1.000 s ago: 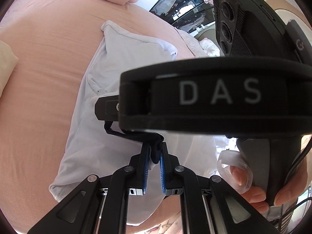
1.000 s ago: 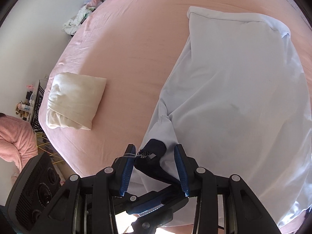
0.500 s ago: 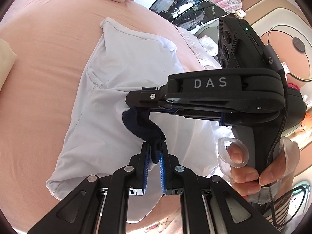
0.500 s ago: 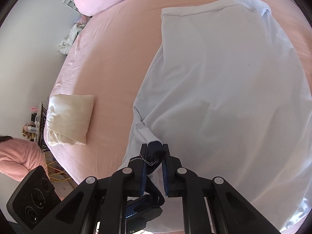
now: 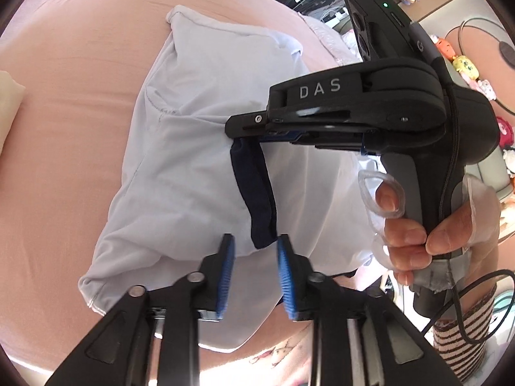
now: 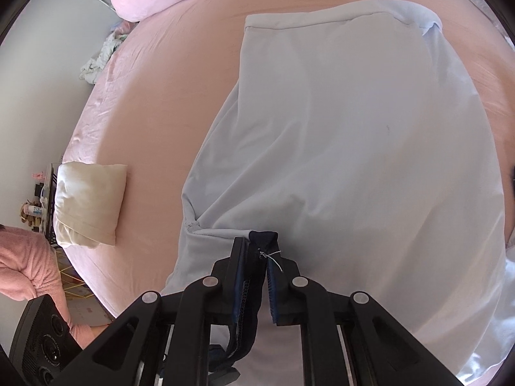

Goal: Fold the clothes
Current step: 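Lay the sleeve onto the shirt body with the right gripper and release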

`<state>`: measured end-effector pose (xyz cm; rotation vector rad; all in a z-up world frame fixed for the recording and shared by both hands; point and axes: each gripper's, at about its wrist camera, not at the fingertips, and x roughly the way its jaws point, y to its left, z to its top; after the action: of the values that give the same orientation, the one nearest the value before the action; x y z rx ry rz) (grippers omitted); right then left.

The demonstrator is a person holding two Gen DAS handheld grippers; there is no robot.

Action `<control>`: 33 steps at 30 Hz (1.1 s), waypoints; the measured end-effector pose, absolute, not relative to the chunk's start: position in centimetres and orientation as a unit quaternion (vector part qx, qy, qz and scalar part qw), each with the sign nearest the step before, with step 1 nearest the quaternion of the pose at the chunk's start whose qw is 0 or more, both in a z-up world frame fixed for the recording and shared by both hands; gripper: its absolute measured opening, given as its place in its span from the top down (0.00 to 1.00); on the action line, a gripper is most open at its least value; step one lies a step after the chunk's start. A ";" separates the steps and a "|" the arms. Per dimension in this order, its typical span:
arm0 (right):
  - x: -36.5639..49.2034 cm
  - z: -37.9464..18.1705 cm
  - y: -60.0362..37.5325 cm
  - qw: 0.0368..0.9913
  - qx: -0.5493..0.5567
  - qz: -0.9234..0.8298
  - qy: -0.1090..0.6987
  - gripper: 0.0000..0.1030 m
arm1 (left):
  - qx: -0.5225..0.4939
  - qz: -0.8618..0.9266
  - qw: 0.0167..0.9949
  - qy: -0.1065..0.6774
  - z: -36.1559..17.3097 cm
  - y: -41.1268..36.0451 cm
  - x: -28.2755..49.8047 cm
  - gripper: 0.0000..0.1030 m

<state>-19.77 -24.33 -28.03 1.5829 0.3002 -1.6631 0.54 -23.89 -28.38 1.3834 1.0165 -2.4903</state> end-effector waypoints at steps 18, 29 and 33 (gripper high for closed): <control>-18.4 -26.6 -17.4 0.362 0.652 -0.666 0.002 0.50 | 0.447 -0.840 0.144 0.272 -26.3 -26.3 6.3 0.48; -15.0 -29.8 -14.9 0.348 0.706 -0.611 -0.079 0.50 | 0.462 -0.820 0.172 0.291 -28.1 -28.0 8.1 0.48; -14.1 -30.2 -15.3 0.344 0.710 -0.609 -0.086 0.50 | 0.460 -0.809 0.166 0.325 -29.2 -28.6 7.8 0.48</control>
<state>-14.12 -15.28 -30.22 1.8436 -0.2240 -1.5811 7.78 -28.55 -29.21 1.3093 0.9268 -2.3053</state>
